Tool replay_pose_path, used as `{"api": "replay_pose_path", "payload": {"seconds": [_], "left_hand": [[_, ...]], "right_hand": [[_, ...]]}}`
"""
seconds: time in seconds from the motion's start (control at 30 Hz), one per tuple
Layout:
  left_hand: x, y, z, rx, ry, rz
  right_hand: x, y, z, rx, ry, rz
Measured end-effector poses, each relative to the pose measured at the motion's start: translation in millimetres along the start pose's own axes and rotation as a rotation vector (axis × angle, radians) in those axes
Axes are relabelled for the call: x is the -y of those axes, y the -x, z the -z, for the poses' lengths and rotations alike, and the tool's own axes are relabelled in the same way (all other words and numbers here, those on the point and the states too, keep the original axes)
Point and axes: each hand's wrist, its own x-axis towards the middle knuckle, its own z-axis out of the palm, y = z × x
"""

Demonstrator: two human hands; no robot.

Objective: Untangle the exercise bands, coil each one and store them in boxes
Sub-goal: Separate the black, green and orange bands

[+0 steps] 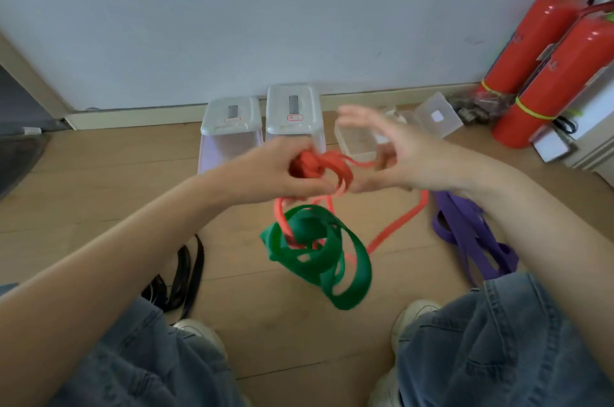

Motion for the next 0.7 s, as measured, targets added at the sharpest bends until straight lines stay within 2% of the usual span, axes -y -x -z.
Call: {"api": "replay_pose_path", "payload": {"seconds": [0.07,0.1,0.2,0.23,0.33,0.37,0.43,0.5,0.63,0.7], "left_hand": [[0.9,-4.4,-5.2,0.009,0.006,0.007],[3.6,-5.9,-3.2,-0.015,0.059,0.02],[23.1,-7.5,3.6,-0.105,0.288,0.078],[32.2,-7.0,1.7,-0.081,0.268,0.104],[62.4,-2.4,-26.7,0.211,0.042,0.178],[70.4,-0.7,-38.1,0.253,0.015,0.178],[82.3,-2.1,-51.4,0.143,0.026,0.139],[88.4,-6.9,-53.2,0.09,0.009,0.14],[100.5,-6.2,-44.5,0.264,-0.161,0.373],[100.2,-6.4,-36.9,0.255,-0.176,0.396]], "right_hand": [[0.7,-5.1,-10.9,0.157,-0.049,-0.025],[0.1,-6.0,-13.4,0.156,-0.091,-0.04],[1.5,-4.8,-9.7,0.007,-0.303,-0.002],[3.6,-4.5,-6.6,-0.039,-0.417,0.033],[8.3,-4.7,2.7,-0.142,-0.762,0.178],[10.0,-4.4,3.8,-0.161,-0.848,0.221],[11.8,-4.1,5.7,-0.188,-0.952,0.271],[11.3,-3.9,6.4,-0.248,-0.993,0.253],[0.7,-3.4,7.8,-0.432,-0.93,0.18],[-7.5,-2.3,11.3,-0.501,-0.829,0.123]]}}
